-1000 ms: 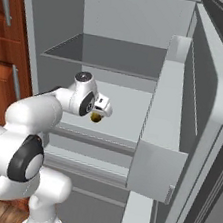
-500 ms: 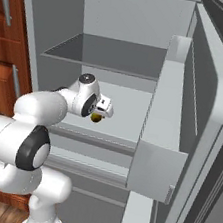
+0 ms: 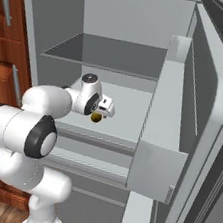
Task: Retrieve a lemon from the fridge and place it on the cutting board with the fish.
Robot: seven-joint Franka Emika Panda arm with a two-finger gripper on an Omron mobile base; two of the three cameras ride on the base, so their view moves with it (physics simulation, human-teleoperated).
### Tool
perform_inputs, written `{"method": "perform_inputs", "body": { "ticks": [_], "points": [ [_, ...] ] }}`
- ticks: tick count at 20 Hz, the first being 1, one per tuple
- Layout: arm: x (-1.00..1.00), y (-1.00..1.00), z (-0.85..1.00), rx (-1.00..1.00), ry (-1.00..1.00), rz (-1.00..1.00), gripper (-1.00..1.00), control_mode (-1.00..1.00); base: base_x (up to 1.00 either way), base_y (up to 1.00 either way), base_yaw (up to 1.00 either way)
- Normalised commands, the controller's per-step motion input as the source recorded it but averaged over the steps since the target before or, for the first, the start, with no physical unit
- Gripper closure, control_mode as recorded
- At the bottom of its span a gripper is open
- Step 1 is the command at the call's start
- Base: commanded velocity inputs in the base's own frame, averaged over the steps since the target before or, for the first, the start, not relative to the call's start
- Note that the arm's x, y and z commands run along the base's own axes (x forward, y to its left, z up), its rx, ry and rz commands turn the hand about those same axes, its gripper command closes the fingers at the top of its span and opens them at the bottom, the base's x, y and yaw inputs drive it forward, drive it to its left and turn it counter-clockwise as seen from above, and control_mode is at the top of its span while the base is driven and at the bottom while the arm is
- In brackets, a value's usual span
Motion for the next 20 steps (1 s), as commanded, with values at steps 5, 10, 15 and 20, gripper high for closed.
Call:
{"method": "perform_inputs", "body": {
  "ticks": [5, 10, 15, 20],
  "points": [
    [0.15, 0.00, -0.10, 0.00, 0.01, 0.00, -1.00, -1.00, 0.00, 0.00, 0.00],
    [0.08, 0.00, -0.24, 0.00, 0.01, 0.00, -1.00, -1.00, 0.00, 0.00, 0.00],
    [0.00, 0.00, -0.35, 0.00, 0.00, 0.00, -1.00, -1.00, 0.00, 0.00, 0.00],
    [0.00, 0.00, -0.11, 0.00, 0.01, 0.00, -1.00, -1.00, 0.00, 0.00, 0.00]
  ]
}}
